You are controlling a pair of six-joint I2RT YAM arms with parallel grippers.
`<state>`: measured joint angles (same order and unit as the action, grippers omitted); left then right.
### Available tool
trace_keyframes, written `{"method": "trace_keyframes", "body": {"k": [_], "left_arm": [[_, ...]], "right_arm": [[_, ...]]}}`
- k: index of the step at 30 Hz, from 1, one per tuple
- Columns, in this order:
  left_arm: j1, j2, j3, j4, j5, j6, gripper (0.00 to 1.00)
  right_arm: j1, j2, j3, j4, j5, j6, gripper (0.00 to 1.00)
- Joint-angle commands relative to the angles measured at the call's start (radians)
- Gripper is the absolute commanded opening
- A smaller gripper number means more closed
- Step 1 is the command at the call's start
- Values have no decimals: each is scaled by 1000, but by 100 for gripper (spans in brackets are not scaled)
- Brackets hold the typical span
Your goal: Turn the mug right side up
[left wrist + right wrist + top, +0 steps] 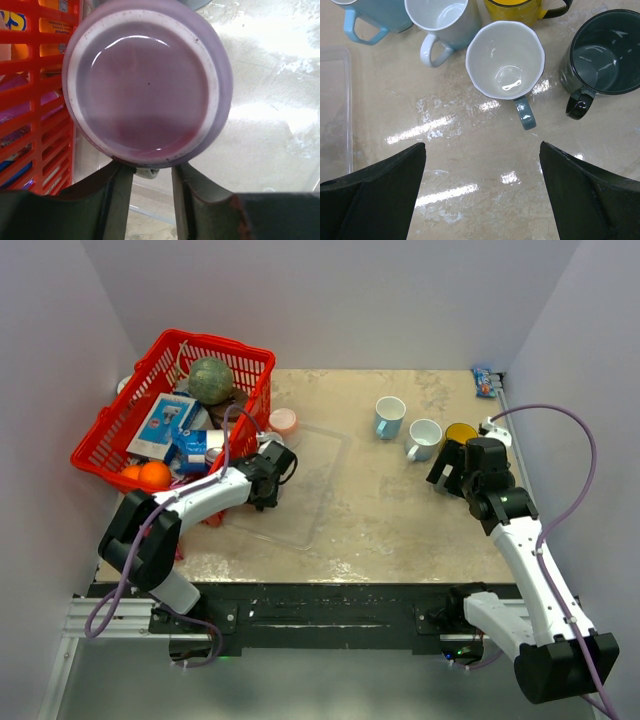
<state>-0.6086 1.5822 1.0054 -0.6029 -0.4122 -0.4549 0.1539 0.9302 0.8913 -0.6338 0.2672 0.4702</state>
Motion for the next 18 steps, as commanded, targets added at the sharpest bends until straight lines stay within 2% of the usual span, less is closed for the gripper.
{"method": "trace_keyframes", "body": {"k": [1,3,7,13,16,18], "left_arm": [[6,-45,-30,55,-11,-64,33],[6,-57,-37,64,-14,-65,29],[6,-56,-39,61,-16,-64,0],[4,-106,-42,63,33,-54,0],[4,-166,-45,66,88,-56,0],[4,-221,-47,71,142,-57,0]], "right_arm": [[-5,-10,14,20,-14,-12,98],[-5,-10,14,20,-23,-10,98],[-4,-13,12,20,-39,-5,97],[-4,-47,8,28,-109,-18,98],[-5,-70,-23,52,-259,-36,99],[-5,-96,-52,109,-425,-33,99]]}}
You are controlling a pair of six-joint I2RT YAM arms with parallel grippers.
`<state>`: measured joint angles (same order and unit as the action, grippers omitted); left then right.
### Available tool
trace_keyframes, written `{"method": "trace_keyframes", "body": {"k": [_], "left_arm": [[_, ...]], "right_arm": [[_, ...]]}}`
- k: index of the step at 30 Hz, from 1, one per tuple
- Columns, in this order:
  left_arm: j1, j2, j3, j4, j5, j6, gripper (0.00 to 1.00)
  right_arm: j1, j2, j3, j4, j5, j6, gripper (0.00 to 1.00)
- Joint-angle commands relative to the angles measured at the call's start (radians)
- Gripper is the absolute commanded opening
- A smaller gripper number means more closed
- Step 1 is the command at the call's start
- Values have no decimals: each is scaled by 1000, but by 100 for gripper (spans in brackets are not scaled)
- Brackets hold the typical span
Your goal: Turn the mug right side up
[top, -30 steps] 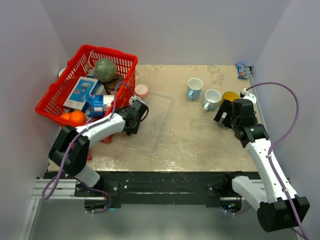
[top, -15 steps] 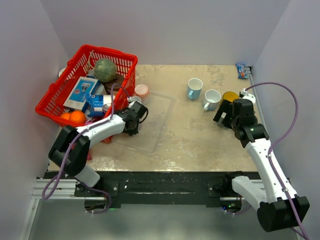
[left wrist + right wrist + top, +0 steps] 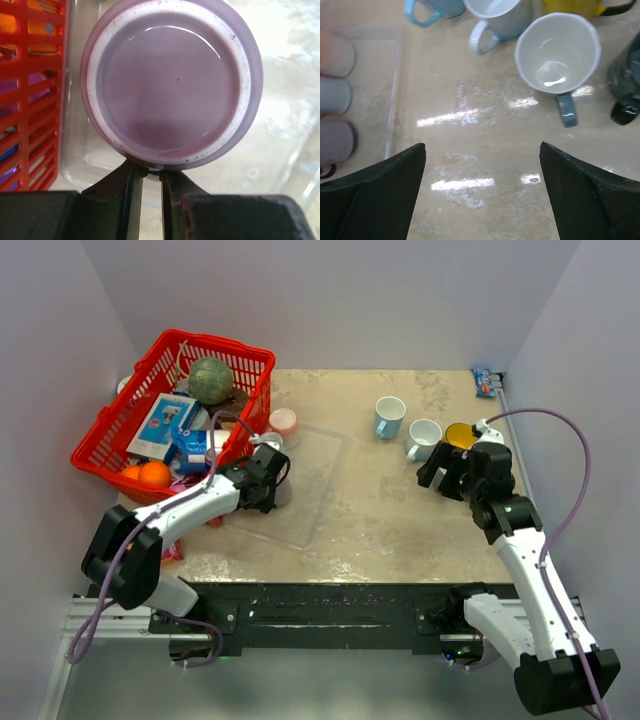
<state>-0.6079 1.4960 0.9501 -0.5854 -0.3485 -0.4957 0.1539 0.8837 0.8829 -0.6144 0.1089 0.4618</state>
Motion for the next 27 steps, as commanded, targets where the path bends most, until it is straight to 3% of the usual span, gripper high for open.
{"method": "trace_keyframes", "body": {"k": [1,4,5,6,8,14,20,27], "left_arm": [[3,-155,10,58,101,-20,0],[-1,-238,13,88,207,-27,0],[-1,-259,13,97,230,-32,0],[-3,-299,15,119,279,-37,0],[-6,-336,22,147,333,-49,0],[-23,-474,7,415,636,-87,0],[-41,-513,16,638,784,-188,0],[-84,-548,-36,864,812,-288,0]], "right_arm": [[-5,-63,-91,119,-320,-8,99],[-4,-144,-232,333,-593,107,99],[-5,-166,-269,476,-660,154,99],[-4,-207,-309,557,-754,258,99],[10,-241,-401,748,-811,351,99],[119,-307,-398,801,-787,370,99],[248,-229,-331,905,-795,334,99],[427,-120,-199,930,-687,210,99]]}}
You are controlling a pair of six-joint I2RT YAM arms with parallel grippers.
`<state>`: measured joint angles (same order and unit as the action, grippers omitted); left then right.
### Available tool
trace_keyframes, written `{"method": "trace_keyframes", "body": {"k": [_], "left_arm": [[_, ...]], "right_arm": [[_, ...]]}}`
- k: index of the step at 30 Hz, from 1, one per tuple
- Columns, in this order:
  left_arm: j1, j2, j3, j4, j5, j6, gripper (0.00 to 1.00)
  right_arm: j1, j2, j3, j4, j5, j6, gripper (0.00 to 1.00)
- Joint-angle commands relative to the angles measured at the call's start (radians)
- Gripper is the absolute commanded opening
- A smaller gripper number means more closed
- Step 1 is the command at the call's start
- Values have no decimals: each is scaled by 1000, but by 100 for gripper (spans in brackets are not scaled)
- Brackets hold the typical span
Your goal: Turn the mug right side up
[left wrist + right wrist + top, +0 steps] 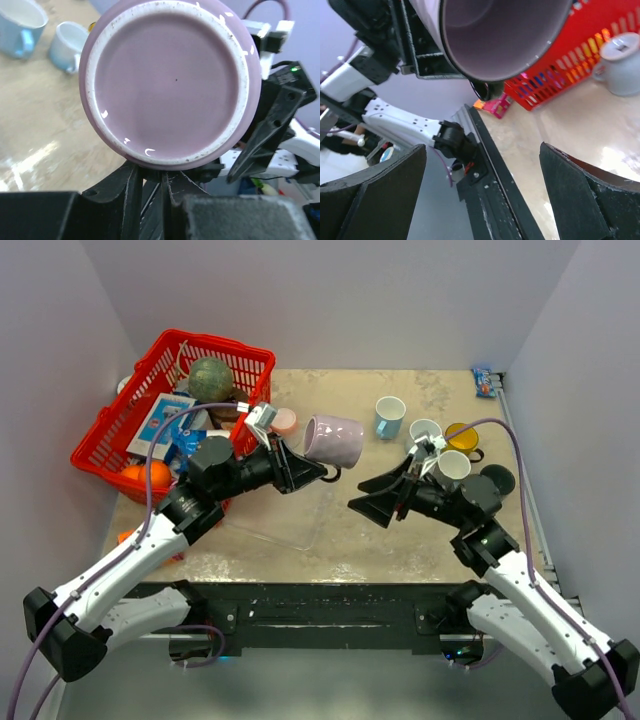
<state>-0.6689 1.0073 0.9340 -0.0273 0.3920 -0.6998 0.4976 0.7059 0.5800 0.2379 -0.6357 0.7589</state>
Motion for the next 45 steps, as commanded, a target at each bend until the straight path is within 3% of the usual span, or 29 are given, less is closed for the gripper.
{"method": "trace_keyframes", "body": {"k": [1,5,13,31,40,45], "left_arm": [[-27,-67,-30,367,85,-87,0],[-50,-72,-52,425,93,-95,0],[-63,-88,-72,480,90,-99,0],[-109,-96,-219,762,-16,-222,0],[-127,-82,-245,796,-38,-245,0],[-136,-65,-247,813,-35,-254,0]], "right_arm": [[99,73,116,84,70,-95,99],[157,144,175,98,143,-105,93],[171,136,205,130,223,-92,81],[196,139,66,418,395,117,52],[211,145,26,492,462,157,37],[219,161,29,515,452,169,36]]}}
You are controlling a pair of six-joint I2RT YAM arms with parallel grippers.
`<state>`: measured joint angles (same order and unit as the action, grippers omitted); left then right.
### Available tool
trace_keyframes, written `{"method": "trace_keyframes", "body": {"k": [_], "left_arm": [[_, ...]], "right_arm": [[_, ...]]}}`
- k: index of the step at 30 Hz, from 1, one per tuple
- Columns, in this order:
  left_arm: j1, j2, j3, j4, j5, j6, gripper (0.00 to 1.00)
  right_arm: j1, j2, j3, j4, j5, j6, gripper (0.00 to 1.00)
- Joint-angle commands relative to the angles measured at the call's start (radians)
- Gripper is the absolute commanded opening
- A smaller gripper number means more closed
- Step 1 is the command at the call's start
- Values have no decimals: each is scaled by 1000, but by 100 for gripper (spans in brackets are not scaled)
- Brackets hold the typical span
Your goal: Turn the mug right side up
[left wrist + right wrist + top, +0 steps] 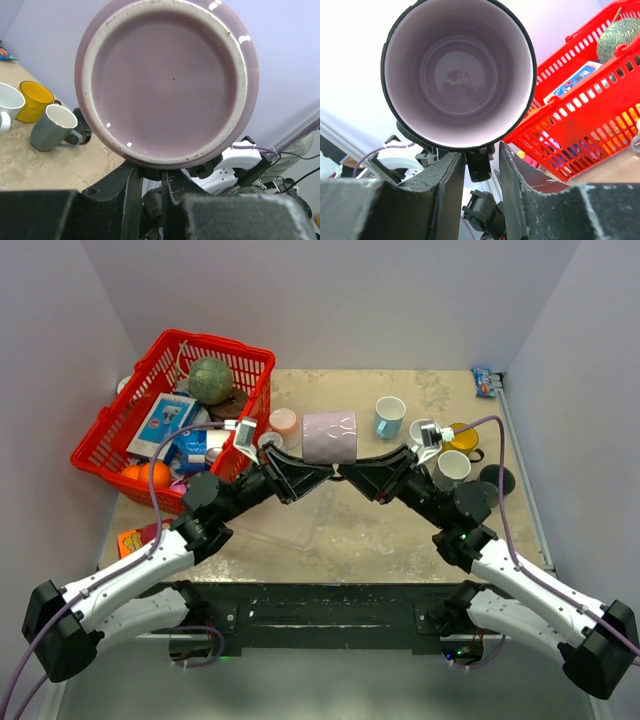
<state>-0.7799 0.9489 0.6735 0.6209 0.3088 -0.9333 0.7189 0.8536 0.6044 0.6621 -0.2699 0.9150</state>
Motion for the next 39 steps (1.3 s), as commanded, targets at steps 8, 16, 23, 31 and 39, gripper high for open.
{"method": "trace_keyframes", "body": {"k": [8,16,23,31,39], "left_arm": [[-33,10,5,184,42,-27,0],[-36,11,-2,175,50,-19,6],[-35,-13,21,33,38,91,86],[-35,-25,98,-354,-49,280,99],[-35,-133,107,-619,-358,369,99]], "right_arm": [[13,21,9,74,104,12,31],[16,-2,0,39,164,13,0],[16,-93,41,-188,288,-62,0],[16,-149,116,-580,507,-128,0],[13,-7,304,-1089,742,-222,0]]}}
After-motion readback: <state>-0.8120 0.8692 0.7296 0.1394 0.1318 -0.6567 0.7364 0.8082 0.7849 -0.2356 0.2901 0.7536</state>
